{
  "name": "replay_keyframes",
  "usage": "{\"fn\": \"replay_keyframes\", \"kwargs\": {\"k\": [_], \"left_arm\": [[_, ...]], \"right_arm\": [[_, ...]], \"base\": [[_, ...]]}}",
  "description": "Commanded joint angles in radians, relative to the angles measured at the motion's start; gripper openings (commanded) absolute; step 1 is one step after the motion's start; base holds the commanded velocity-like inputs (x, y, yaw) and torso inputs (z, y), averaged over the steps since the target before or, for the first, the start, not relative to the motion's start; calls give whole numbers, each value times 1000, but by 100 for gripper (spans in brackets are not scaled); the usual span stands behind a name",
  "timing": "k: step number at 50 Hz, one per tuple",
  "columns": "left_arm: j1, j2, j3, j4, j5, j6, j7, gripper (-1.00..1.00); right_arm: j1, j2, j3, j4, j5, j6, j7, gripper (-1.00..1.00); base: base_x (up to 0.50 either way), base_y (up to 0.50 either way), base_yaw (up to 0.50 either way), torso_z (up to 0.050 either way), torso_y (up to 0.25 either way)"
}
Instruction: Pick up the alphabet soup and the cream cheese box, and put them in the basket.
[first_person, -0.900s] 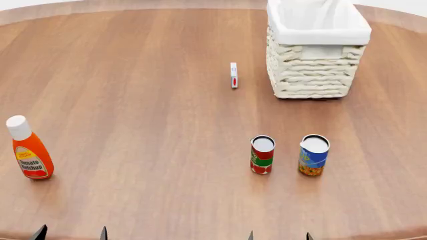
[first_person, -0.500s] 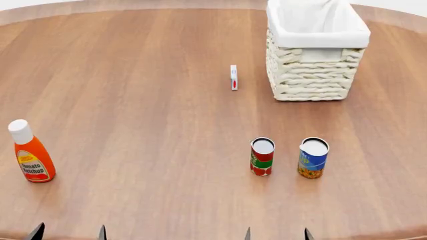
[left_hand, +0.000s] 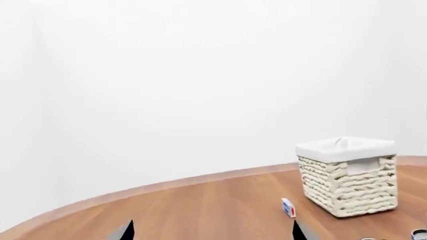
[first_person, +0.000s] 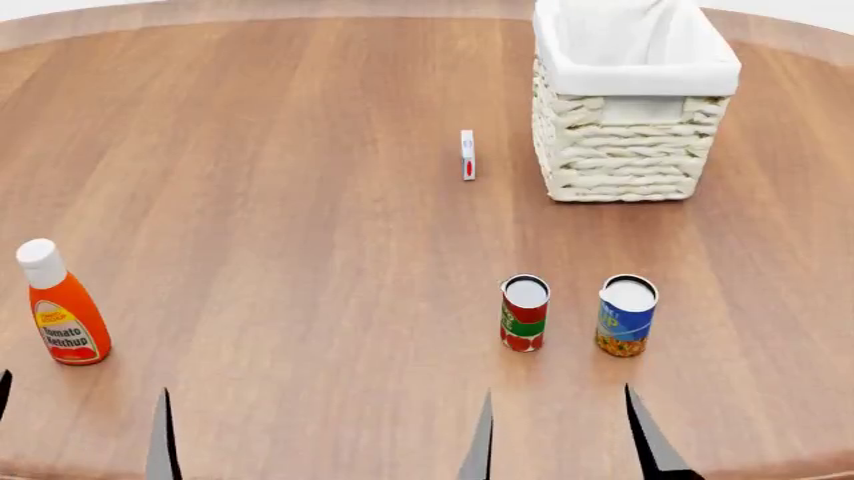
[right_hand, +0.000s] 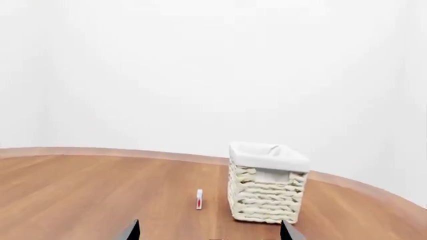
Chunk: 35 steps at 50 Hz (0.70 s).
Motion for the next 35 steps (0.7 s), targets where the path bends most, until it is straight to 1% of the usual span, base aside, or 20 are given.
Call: {"fn": "replay_keyframes", "kwargs": {"k": [1,8,9,11,14,28,35], "left_arm": [[43,-32,20,271,46,-42,-5,100],[65,-46,27,381,79,-75,-6,100],[68,-47,22,405,75,-82,-5,100],[71,-50,18,425,73,-89,-5,100],[75,-53,14,444,69,-91,-8,100],[77,-63,17,380,46,-53,-28,100],[72,-66,28,389,46,-68,-29,100]], "right_arm": [[-38,32,-5,-215,-9,41,16,100],[-60,45,4,-331,0,45,23,100],[-74,45,4,-326,1,-4,25,100],[-84,56,-3,-371,-35,3,30,100],[-85,58,4,-416,-20,19,32,100],[-78,70,-15,-394,-29,18,40,100],[-81,79,-12,-397,-16,21,41,100]], "base": [[0,0,0,0,0],[0,0,0,0,0],[0,0,0,0,0],[0,0,0,0,0],[0,0,0,0,0],[0,0,0,0,0],[0,0,0,0,0]]}}
